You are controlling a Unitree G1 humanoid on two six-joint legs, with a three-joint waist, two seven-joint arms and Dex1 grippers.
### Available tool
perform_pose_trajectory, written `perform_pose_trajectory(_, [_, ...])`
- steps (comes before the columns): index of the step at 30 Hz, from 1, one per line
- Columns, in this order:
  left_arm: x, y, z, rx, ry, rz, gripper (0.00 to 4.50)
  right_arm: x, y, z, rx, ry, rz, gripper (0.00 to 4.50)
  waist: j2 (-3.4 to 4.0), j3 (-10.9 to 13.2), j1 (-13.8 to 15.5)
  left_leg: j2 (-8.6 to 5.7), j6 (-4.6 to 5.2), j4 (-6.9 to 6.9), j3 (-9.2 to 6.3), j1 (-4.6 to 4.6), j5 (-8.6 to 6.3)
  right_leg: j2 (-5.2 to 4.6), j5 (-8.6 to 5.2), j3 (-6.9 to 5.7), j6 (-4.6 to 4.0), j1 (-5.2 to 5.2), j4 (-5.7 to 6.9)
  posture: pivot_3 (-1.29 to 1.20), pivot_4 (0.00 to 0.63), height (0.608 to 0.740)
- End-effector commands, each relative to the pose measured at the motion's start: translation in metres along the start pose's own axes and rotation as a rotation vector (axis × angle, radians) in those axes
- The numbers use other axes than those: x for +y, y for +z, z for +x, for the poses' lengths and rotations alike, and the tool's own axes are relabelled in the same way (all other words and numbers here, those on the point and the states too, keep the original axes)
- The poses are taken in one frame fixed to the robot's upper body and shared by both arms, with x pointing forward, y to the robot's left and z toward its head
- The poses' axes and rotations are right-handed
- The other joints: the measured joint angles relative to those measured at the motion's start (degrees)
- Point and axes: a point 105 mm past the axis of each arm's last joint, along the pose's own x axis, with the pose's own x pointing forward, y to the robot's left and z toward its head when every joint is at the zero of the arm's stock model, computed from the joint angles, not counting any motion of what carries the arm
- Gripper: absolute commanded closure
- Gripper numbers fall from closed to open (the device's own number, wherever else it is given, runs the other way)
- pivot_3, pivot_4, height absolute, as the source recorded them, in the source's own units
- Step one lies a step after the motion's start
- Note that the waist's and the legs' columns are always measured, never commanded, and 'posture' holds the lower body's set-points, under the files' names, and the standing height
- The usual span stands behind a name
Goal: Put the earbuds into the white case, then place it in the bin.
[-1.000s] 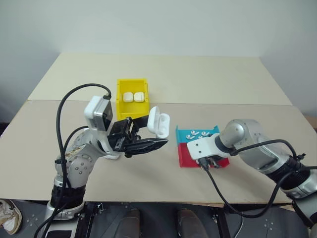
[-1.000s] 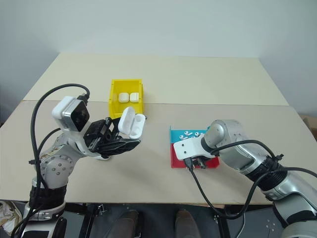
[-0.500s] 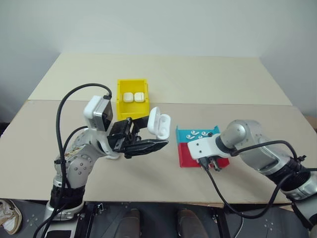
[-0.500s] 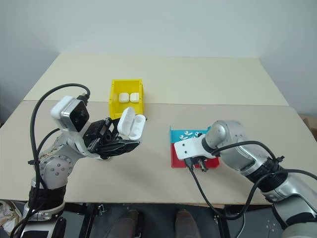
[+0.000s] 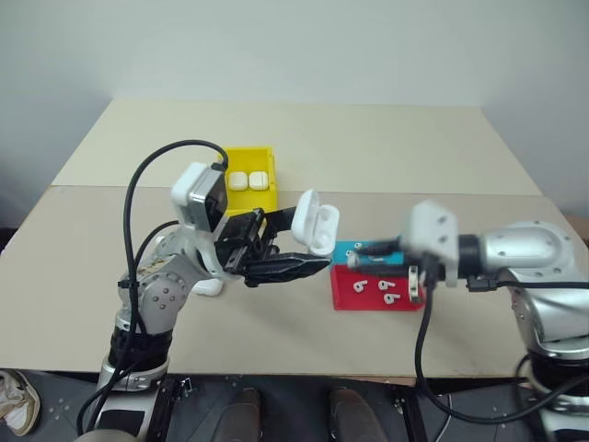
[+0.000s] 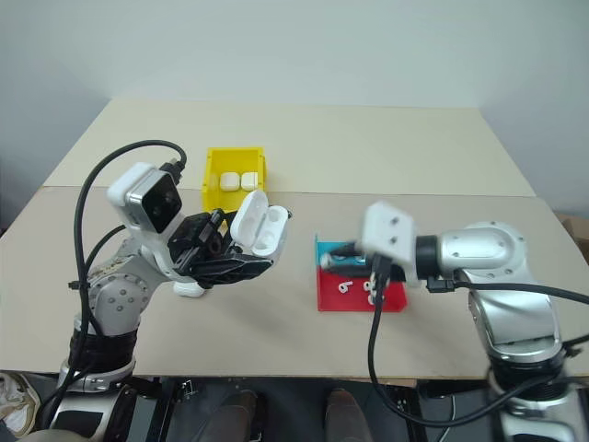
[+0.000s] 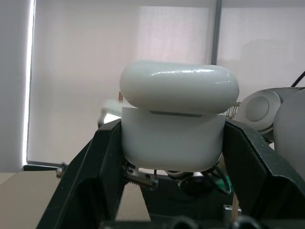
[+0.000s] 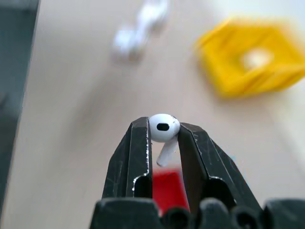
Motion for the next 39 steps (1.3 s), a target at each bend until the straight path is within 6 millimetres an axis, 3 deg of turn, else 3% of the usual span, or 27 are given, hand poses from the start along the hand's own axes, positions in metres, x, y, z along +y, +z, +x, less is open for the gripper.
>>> perform_pose_trajectory(1, [0.000, 0.004, 0.007, -0.007, -0.001, 0.033, 1.67, -0.014, 0.034, -0.021, -0.218, -0.158, 0.039, 3.89, 0.01, 0.0, 0.1, 0.01, 0.00, 0.00, 0.00, 0.01, 0.00, 0.00, 0.00, 0.00, 0.00, 0.01, -0.01, 0.00, 0.150, 0.740])
perform_pose_trajectory(8, [0.002, 0.001, 0.007, -0.003, 0.068, 0.064, 1.67, -0.020, 0.058, -0.023, -0.409, -0.200, 0.140, 3.89, 0.02, 0.0, -0.2, 0.02, 0.00, -0.01, 0.02, -0.03, 0.00, -0.01, 0.00, 0.00, 0.00, -0.03, -0.03, 0.00, 0.150, 0.740])
perform_pose_trajectory(16, [-0.001, -0.002, 0.005, -0.018, 0.135, 0.092, 1.67, -0.001, 0.081, -0.004, -0.528, -0.039, 0.249, 3.89, 0.04, 0.0, -0.2, 0.05, 0.01, -0.02, 0.03, -0.06, 0.00, 0.04, 0.00, 0.02, 0.00, -0.02, -0.08, 0.00, 0.150, 0.740])
perform_pose_trajectory(24, [0.000, 0.000, 0.004, -0.014, 0.141, 0.109, 1.67, 0.015, 0.074, 0.008, -0.472, 0.065, 0.309, 3.89, 0.04, 0.0, -0.1, 0.04, 0.01, -0.02, 0.03, -0.06, -0.01, 0.04, 0.00, 0.02, 0.00, -0.02, -0.09, 0.00, 0.150, 0.740])
perform_pose_trajectory(39, [0.002, 0.000, 0.003, -0.007, 0.130, 0.098, 1.67, 0.025, 0.061, 0.015, -0.389, 0.125, 0.303, 3.89, 0.03, 0.0, -0.1, 0.04, 0.01, -0.02, 0.04, -0.08, -0.01, 0.09, 0.00, 0.02, 0.00, -0.04, -0.12, 0.00, 0.150, 0.740])
